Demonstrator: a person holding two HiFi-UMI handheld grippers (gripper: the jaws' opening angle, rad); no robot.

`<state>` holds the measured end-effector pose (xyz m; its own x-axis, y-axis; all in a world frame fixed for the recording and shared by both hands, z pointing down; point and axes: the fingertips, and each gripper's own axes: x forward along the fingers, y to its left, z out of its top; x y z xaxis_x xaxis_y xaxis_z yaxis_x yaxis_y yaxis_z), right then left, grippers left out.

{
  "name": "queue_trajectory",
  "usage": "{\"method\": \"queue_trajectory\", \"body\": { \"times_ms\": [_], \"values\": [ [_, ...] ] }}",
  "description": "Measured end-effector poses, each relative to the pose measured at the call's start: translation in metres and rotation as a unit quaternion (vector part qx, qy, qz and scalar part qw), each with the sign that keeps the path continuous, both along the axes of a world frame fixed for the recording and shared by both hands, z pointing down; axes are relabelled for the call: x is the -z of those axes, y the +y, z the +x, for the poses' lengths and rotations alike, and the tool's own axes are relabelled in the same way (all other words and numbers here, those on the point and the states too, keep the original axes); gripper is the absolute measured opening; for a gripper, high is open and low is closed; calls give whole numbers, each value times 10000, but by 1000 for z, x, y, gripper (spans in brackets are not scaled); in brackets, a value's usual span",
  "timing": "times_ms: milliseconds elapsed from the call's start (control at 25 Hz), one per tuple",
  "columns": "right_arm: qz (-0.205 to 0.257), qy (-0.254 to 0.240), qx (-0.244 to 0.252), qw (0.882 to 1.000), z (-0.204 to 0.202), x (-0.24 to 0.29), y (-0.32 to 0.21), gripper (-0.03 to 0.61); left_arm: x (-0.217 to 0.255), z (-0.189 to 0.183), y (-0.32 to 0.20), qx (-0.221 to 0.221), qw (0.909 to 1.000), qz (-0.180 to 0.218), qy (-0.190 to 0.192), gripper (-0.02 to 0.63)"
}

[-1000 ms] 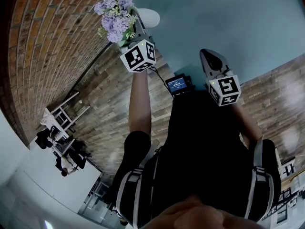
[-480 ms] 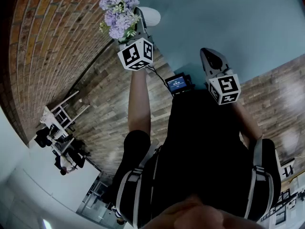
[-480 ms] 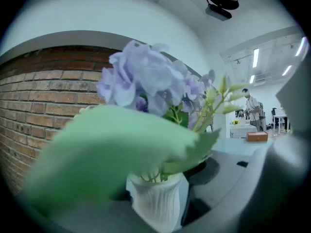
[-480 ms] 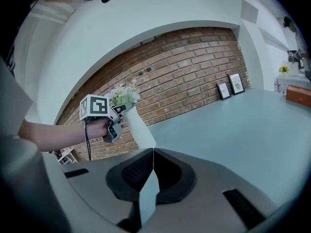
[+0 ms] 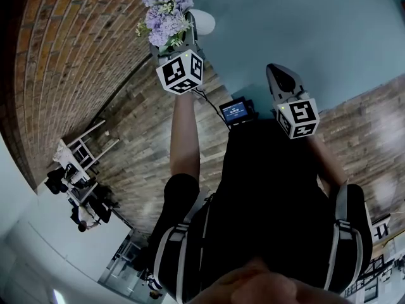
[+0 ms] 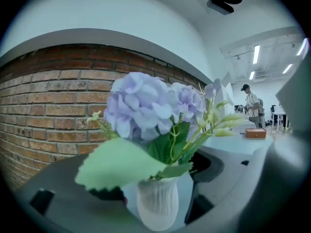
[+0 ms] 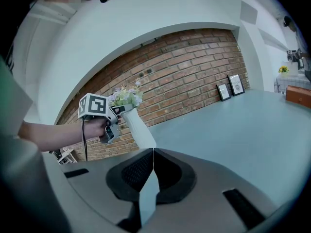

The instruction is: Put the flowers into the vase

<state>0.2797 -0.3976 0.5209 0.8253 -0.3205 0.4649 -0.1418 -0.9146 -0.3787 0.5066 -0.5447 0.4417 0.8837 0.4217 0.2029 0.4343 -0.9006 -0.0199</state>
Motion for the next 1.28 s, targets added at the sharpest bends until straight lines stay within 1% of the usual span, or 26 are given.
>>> {"method": "queue_trajectory", "body": {
  "times_ms": [80, 200, 360, 560, 680, 840, 920, 1000, 1080, 1160, 1200, 1280],
  "values": [
    [5, 13, 3, 10000, 0, 1, 0, 18, 0, -1, -1, 32, 10000, 83, -27, 396],
    [19, 40, 4, 10000, -1, 2, 0, 18, 2, -3, -2, 42, 9999, 62, -88, 409],
    [36, 73, 28, 10000, -3, 2, -1, 18, -1, -8, -3, 0, 9996, 127, -269, 429],
    [62, 109, 67, 9999, -7, 3, -3, 18, -8, -21, -10, 15, 9987, 178, -478, 442],
    [51, 111, 120, 9999, -17, 6, -3, 18, -11, -35, -12, 16, 9981, 241, -560, 445],
    [99, 180, 157, 9997, -44, 23, -2, 18, -4, -74, -19, 100, 9966, 450, -679, 445],
    [165, 320, 341, 9988, -40, 27, -4, 18, -11, -89, -32, 193, 9953, 553, -769, 445],
    [82, 570, 533, 9969, -28, 29, -5, 18, -15, -98, -41, 168, 9954, 521, -787, 443],
    [-314, 926, 774, 9922, -28, 36, -8, 18, -9, -124, -45, 88, 9964, 325, -773, 443],
    [-635, 1203, 1143, 9841, -37, 44, -13, 18, 2, -162, -51, 186, 9969, 63, -757, 443],
    [-639, 1257, 1308, 9813, -41, 46, -16, 18, 9, -181, -54, 301, 9969, -89, -724, 442],
    [-448, 1243, 1526, 9794, -48, 46, -23, 18, 26, -216, -61, 593, 9958, -361, -602, 427]
  ]
}}
